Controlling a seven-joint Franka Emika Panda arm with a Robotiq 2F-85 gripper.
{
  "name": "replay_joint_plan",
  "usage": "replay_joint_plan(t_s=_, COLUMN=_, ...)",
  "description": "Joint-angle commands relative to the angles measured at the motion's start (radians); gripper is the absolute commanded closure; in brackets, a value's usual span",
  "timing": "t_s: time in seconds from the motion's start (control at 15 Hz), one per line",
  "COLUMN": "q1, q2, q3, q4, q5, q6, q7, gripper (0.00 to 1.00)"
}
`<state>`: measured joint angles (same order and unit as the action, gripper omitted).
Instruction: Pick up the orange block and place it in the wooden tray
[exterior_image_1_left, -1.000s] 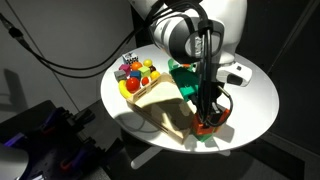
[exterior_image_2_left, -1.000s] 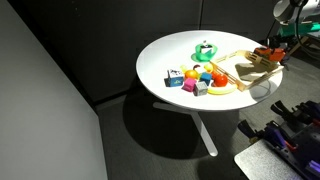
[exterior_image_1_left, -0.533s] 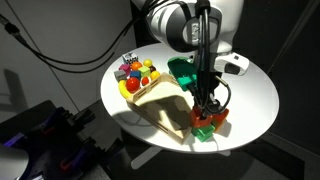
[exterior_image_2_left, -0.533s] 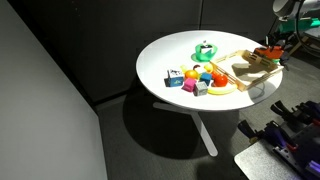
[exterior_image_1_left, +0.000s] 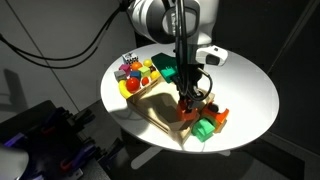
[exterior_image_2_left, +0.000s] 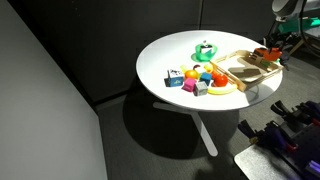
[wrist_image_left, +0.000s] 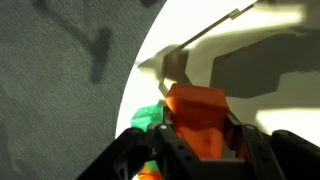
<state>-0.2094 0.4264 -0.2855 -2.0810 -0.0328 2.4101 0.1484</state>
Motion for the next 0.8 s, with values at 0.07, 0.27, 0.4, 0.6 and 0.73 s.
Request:
replay_joint_plan(t_s=0.07, q1=0.013, q2=-0.107, q3=0.005, q4=-0.108, q5=-0.046, q6=0.011, q7=-0.023, gripper=0.17)
replay_joint_plan(t_s=0.27, q1=0.015, q2=-0.158, q3=0.007, q4=-0.147, q5=-0.047, q6=0.002, q7=-0.028, gripper=0.00)
replay_joint_plan(t_s=0.4, q1=0.015, q2=-0.196, q3=0.008, q4=-0.172, q5=-0.045, q6=-0.007, q7=-0.031, gripper=0.00)
replay_joint_plan(t_s=0.6, q1=0.015, q2=-0.252, q3=0.008, q4=-0.203, q5=-0.041, q6=-0.026, q7=-0.016, gripper=0.00)
replay_joint_plan(t_s=0.73, q1=0.015, q2=-0.287, q3=0.011, q4=-0.219, q5=-0.041, q6=-0.050, q7=-0.016, gripper=0.00)
